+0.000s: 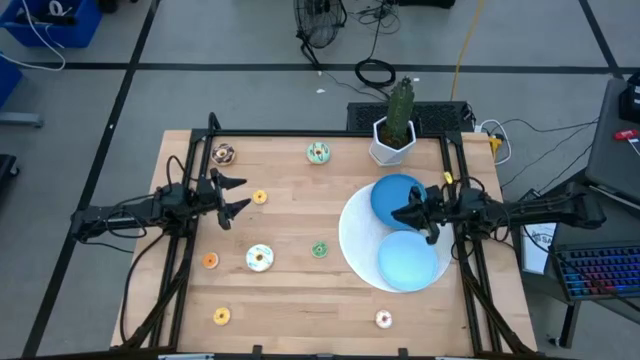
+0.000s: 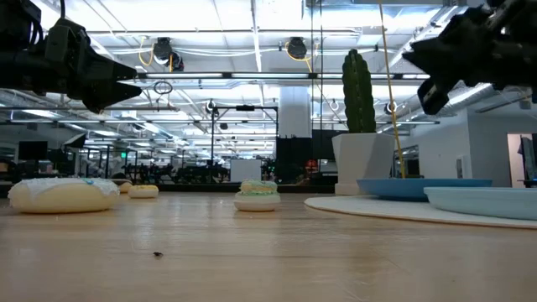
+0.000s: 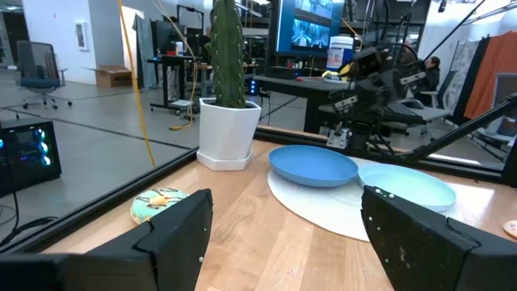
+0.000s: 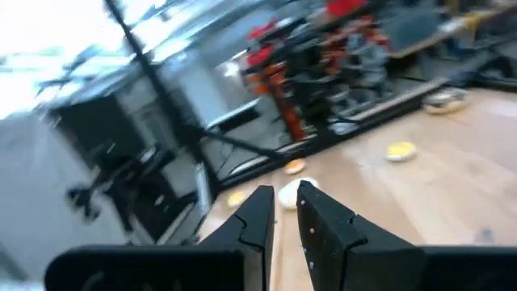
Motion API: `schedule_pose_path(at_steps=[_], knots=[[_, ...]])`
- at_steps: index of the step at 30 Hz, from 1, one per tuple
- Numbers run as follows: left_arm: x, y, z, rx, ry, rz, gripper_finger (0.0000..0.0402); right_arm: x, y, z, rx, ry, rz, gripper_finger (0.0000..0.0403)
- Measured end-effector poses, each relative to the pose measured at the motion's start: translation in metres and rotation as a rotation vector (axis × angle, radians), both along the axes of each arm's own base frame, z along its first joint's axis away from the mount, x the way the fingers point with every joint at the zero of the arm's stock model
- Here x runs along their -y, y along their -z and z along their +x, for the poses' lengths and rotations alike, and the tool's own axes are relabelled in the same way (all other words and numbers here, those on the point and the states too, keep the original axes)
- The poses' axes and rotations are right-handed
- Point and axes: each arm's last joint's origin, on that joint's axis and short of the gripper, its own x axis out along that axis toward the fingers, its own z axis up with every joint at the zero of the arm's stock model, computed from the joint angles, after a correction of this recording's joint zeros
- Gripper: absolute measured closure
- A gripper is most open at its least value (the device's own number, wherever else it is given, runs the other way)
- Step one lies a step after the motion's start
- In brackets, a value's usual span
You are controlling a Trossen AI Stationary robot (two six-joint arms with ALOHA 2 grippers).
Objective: Pick & Place donuts
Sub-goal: Put the small white donut on the light blue plate
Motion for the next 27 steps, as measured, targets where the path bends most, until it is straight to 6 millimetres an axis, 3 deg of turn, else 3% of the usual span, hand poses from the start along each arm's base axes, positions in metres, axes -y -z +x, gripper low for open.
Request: schedule_pose_path(at_steps=[2,7,13,20,27], knots=[[0.0,0.0,0.0,0.0,0.0,0.0,0.0092,-0.003,-0.001,0.004,-0.069,-0.003,-0.044,0.0359],[0.0,0.0,0.0,0.0,0.0,0.0,0.0091,-0.014,-0.027,0.022,-0.293,0.098,-0.19,0.0362],[0.0,0.0,0.0,-0.001,0.0,0.0,0.0091,-0.066,-0.047,0.058,-0.536,-0.12,-0.256,0.0366],[0.0,0.0,0.0,0.0,-0.001,0.0,0.0091,-0.148,-0.034,0.089,-0.757,-0.484,-0.207,0.0391],[0.0,0.0,0.0,0.0,0.0,0.0,0.0091,-0.209,-0.006,0.086,-0.996,-0.527,-0.323,0.0402]])
